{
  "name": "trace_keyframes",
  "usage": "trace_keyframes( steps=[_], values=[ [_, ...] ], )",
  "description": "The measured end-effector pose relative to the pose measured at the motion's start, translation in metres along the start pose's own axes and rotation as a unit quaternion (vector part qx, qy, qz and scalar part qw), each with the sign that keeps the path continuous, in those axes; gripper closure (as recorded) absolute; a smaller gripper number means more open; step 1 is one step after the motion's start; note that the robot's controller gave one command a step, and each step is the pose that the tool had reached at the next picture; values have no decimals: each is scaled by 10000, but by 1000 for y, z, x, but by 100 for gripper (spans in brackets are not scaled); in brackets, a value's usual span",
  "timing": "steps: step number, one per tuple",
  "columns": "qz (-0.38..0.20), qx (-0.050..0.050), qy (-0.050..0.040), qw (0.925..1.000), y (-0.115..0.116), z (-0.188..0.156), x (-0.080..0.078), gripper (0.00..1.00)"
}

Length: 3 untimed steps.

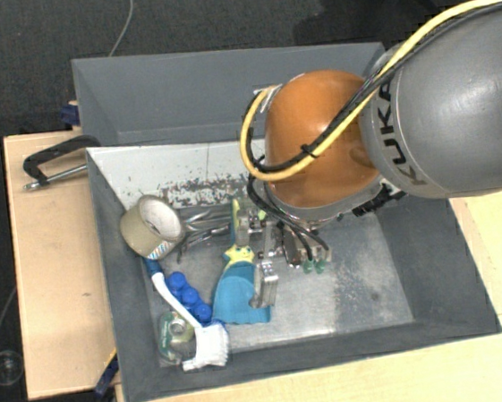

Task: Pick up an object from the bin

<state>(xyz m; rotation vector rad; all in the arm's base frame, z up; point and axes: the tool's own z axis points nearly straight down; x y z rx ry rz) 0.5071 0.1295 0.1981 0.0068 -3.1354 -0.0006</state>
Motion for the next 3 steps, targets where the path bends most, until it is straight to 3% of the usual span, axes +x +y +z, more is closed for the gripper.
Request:
trace_keyframes(
  steps=[1,2,3],
  values=[
    [17,-9,-44,10000,-1,-5,-2,0],
    [-1632,-9,-60,9866,-10,27,-33,0],
    [-2983,2,-46,9545,-24,53,-39,0]
  ],
)
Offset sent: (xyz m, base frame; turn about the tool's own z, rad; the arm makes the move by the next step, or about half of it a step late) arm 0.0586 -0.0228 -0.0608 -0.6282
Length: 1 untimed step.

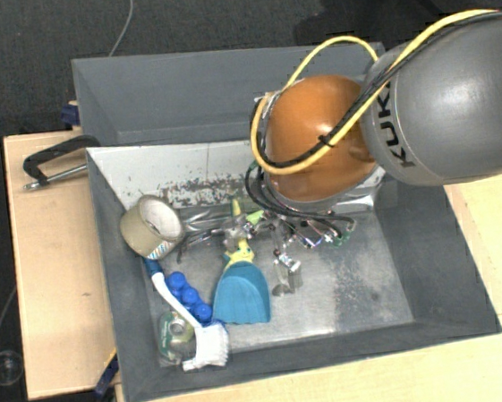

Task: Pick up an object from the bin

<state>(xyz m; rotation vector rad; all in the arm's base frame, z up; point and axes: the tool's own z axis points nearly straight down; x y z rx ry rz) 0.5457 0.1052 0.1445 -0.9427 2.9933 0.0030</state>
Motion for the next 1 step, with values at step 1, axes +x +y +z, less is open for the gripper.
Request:
trace_keyframes(
  steps=[1],
  values=[
    [-587,6,-36,9983,8,-1,-5,0]
  ],
)
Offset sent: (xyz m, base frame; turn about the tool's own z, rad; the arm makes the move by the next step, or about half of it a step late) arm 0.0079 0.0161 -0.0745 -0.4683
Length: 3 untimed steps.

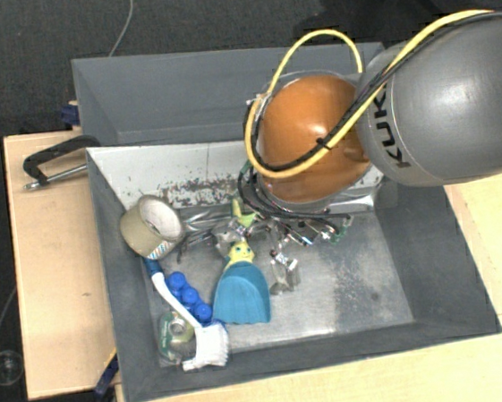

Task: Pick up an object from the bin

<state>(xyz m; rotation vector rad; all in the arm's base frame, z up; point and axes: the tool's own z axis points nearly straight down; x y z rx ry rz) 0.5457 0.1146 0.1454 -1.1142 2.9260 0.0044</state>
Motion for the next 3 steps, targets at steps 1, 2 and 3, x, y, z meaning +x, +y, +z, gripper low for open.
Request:
trace_keyframes(
  steps=[1,2,3],
  values=[
    [-1148,-3,12,9934,0,46,-8,0],
    [-2726,-5,-12,9621,5,75,-15,100],
    [-2726,-5,-12,9621,5,75,-15,100]
  ],
)
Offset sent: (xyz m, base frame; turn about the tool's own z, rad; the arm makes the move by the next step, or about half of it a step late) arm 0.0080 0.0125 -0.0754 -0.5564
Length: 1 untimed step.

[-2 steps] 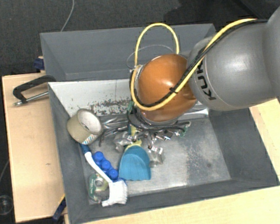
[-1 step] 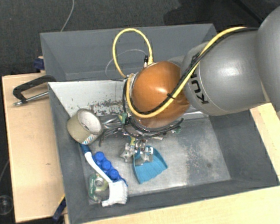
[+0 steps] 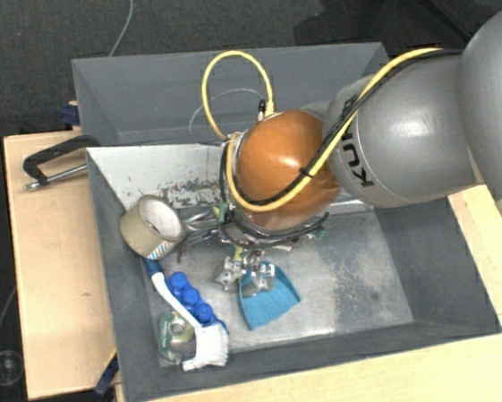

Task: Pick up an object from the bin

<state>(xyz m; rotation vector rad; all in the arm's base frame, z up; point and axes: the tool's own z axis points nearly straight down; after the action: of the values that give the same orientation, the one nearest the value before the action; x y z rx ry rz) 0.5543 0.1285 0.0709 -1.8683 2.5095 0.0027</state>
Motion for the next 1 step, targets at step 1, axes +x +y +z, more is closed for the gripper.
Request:
trace_keyframes(
  steps=[1],
  values=[
    [4,0,-4,10000,0,-1,0,100]
  ],
)
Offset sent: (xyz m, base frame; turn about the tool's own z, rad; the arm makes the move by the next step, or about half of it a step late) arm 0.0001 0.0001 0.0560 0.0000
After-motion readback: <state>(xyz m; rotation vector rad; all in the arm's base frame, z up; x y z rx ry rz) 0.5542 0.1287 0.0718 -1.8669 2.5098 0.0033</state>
